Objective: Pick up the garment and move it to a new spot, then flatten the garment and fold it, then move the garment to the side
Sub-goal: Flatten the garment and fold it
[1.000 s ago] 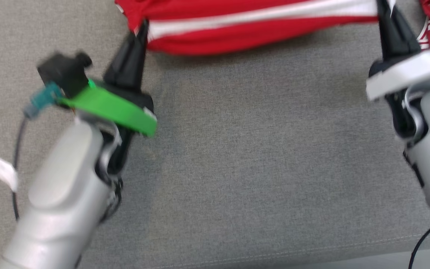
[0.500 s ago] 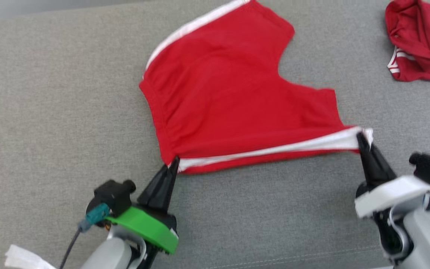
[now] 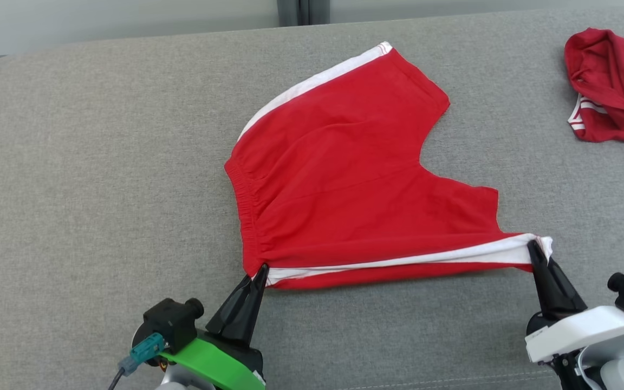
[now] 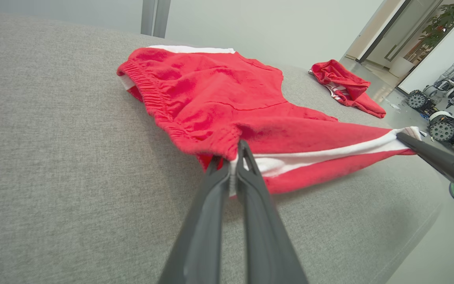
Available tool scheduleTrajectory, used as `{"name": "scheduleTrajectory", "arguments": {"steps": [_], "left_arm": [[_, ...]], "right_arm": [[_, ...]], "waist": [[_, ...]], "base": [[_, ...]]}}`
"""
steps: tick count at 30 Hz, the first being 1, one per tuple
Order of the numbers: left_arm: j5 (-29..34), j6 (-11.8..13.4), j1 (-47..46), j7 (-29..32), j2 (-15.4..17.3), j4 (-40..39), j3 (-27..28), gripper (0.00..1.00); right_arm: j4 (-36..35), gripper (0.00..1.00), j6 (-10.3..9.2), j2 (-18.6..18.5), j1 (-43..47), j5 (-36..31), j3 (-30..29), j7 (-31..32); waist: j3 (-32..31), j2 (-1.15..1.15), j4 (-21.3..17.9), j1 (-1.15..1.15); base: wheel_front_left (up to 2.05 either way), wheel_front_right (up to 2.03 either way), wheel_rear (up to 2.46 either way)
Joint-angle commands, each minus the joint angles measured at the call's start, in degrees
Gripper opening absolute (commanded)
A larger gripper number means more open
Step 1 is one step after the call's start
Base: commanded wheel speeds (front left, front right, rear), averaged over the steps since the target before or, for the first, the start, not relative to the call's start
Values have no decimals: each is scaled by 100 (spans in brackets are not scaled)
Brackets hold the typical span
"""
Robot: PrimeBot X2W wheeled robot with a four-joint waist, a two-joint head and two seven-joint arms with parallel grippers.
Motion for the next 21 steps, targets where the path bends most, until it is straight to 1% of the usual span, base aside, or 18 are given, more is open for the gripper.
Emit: {"name": "scheduleTrajectory", "arguments": {"steps": [1, 6, 11, 16, 21], "left_arm": [[35, 9, 17, 2, 2, -2, 4, 0], [114, -42, -268, 2, -105, 45, 9, 0], [145, -126, -630, 2, -294, 123, 30, 0], [25, -240, -1151, 1, -674, 360, 157, 0], [-81, -319, -1713, 1, -949, 789, 289, 0]], "right_arm": [[-67, 0, -10, -42, -82, -79, -68, 56], [-145, 0, -10, -205, -595, -270, -143, 212], [35, 0, -10, -404, -1390, -428, -47, 357], [486, 0, -10, -583, -2432, -495, 110, 577], [1116, 0, -10, -702, -3394, -607, 328, 680]], "waist": [[-25, 0, 38, 0], [5, 0, 134, 0], [136, 0, 328, 0], [408, 0, 620, 0], [748, 0, 872, 0]], "base": [[0, 0, 0], [0, 0, 0], [0, 0, 0], [0, 0, 0], [0, 0, 0]]}}
